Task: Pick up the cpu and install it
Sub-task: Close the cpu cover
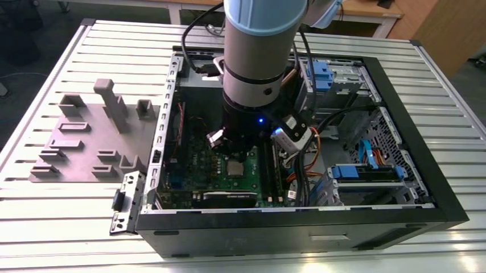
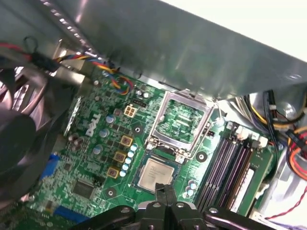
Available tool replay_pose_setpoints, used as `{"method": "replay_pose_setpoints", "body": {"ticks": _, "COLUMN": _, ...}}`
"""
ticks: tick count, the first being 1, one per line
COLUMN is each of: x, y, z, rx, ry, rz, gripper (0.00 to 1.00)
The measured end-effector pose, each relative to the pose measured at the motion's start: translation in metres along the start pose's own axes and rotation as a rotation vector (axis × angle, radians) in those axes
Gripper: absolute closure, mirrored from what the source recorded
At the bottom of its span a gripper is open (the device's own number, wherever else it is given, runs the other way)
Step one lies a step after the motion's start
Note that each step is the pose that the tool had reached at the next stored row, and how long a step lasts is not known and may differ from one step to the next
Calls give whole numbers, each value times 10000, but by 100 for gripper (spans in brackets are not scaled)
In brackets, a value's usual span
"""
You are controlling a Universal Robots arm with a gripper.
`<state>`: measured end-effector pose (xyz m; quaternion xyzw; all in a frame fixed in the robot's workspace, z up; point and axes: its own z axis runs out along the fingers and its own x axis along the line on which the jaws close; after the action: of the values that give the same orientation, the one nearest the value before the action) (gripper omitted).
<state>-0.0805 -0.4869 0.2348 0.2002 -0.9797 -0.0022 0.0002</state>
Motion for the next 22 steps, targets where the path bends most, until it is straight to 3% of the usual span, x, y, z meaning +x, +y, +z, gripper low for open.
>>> {"method": "replay_pose_setpoints", "body": {"ticks": 4, "x": 0, "y": 0, "z": 0, "rx": 0, "ry": 2, "rz": -420, "gripper": 89}}
{"method": "replay_pose_setpoints", "body": {"ticks": 19, "x": 0, "y": 0, "z": 0, "rx": -1, "ry": 2, "rz": -574, "gripper": 89}}
{"method": "replay_pose_setpoints", "body": {"ticks": 22, "x": 0, "y": 0, "z": 1, "rx": -1, "ry": 4, "rz": -839, "gripper": 89}}
